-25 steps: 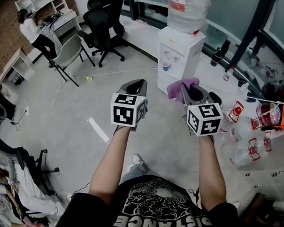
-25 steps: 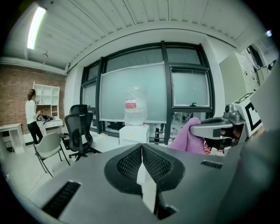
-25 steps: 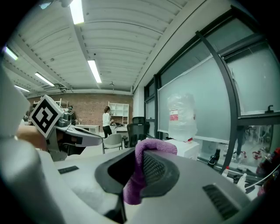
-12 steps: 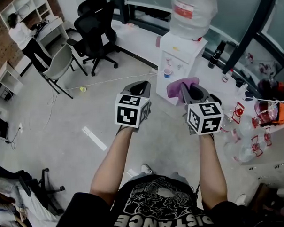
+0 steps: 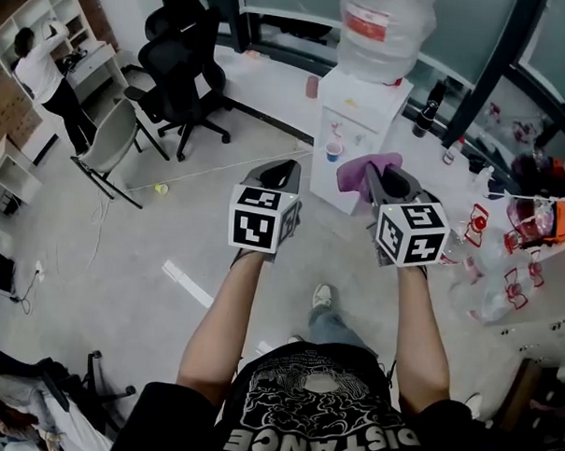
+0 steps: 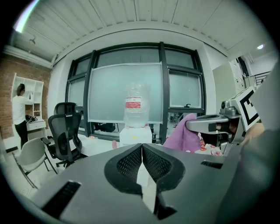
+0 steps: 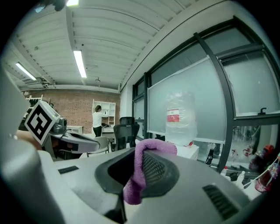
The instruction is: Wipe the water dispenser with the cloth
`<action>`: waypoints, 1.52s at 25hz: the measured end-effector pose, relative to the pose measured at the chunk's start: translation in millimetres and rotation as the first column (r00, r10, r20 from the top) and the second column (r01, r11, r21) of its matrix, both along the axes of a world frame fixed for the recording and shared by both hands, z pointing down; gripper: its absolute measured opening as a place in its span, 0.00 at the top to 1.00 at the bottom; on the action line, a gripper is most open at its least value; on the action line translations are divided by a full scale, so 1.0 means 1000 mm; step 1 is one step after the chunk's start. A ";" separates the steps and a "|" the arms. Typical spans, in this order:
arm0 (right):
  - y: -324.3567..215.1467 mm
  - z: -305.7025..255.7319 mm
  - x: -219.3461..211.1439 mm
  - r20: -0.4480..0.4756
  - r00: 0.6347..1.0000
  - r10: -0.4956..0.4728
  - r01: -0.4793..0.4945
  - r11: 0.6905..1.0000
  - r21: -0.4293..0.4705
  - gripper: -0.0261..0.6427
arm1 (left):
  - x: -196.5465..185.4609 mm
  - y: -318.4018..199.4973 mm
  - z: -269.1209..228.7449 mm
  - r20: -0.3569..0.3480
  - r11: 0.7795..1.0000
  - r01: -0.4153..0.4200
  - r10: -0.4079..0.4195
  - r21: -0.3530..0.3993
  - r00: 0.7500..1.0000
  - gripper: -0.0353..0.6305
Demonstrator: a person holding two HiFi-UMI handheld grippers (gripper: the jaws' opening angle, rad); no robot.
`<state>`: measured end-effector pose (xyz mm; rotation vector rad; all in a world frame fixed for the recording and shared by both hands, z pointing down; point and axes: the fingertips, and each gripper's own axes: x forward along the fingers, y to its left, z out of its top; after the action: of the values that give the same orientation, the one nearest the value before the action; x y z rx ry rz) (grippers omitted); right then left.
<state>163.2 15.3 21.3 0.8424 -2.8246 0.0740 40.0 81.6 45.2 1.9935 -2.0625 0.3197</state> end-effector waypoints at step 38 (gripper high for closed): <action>-0.328 0.037 -0.132 0.034 0.993 0.112 -0.109 0.990 -0.095 0.91 | -0.127 -0.348 0.034 0.048 0.981 -0.157 0.163 -0.116 0.985 0.91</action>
<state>30.9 -312.4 58.2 0.9859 -2.7841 0.2388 -86.7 -266.3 79.1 2.1090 -1.8749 0.5175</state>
